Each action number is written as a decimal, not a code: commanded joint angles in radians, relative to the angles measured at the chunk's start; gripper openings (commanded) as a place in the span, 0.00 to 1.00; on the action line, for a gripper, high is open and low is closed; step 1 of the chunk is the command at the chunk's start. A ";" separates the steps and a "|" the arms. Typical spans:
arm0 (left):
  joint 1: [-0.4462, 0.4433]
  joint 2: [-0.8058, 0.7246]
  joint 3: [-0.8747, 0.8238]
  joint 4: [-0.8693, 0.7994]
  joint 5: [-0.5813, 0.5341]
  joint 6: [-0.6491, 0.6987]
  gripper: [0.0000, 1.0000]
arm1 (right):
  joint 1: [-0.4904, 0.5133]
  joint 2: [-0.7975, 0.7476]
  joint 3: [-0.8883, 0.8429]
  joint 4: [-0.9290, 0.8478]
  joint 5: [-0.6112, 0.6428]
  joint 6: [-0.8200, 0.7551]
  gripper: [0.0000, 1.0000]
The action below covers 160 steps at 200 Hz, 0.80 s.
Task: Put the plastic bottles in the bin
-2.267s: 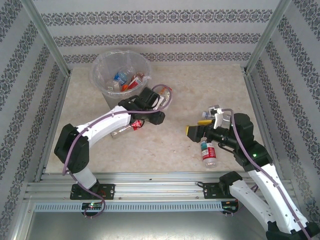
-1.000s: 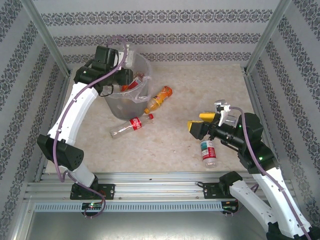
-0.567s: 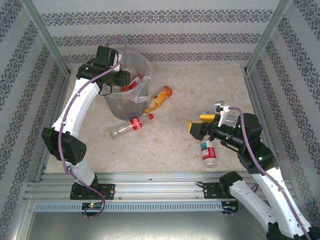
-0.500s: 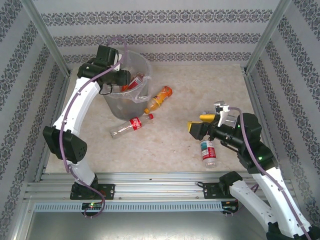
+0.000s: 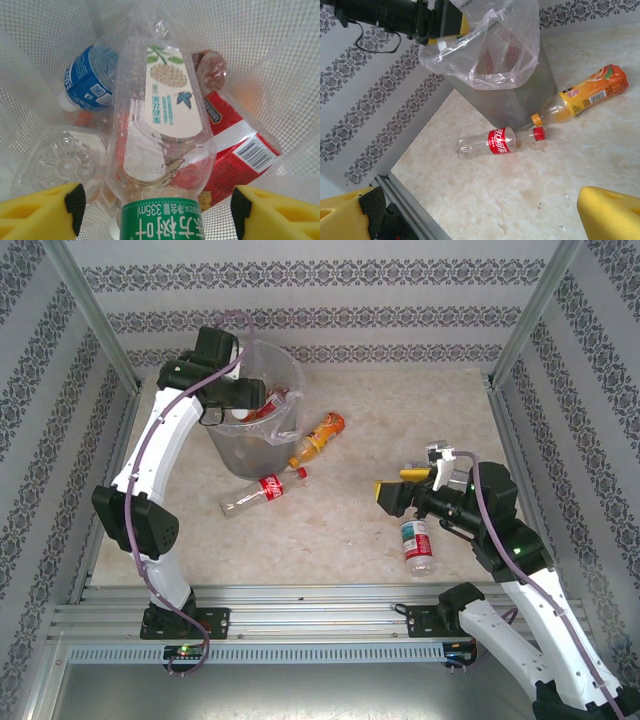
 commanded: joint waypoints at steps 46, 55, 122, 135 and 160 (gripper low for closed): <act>0.016 -0.151 0.022 -0.006 0.045 0.077 1.00 | 0.014 0.000 0.012 -0.022 0.027 -0.016 0.98; 0.014 -0.187 -0.007 0.008 0.065 0.095 1.00 | 0.014 -0.002 0.012 -0.028 0.035 -0.021 0.98; -0.035 -0.503 -0.339 0.004 0.228 0.249 1.00 | 0.013 0.008 0.012 -0.047 0.046 -0.030 0.98; -0.049 -0.547 -0.396 -0.009 0.221 0.250 1.00 | 0.014 0.009 0.009 -0.044 0.046 -0.029 0.98; -0.084 -0.618 -0.514 0.017 0.144 0.196 1.00 | 0.015 0.008 0.000 -0.029 0.039 -0.024 0.98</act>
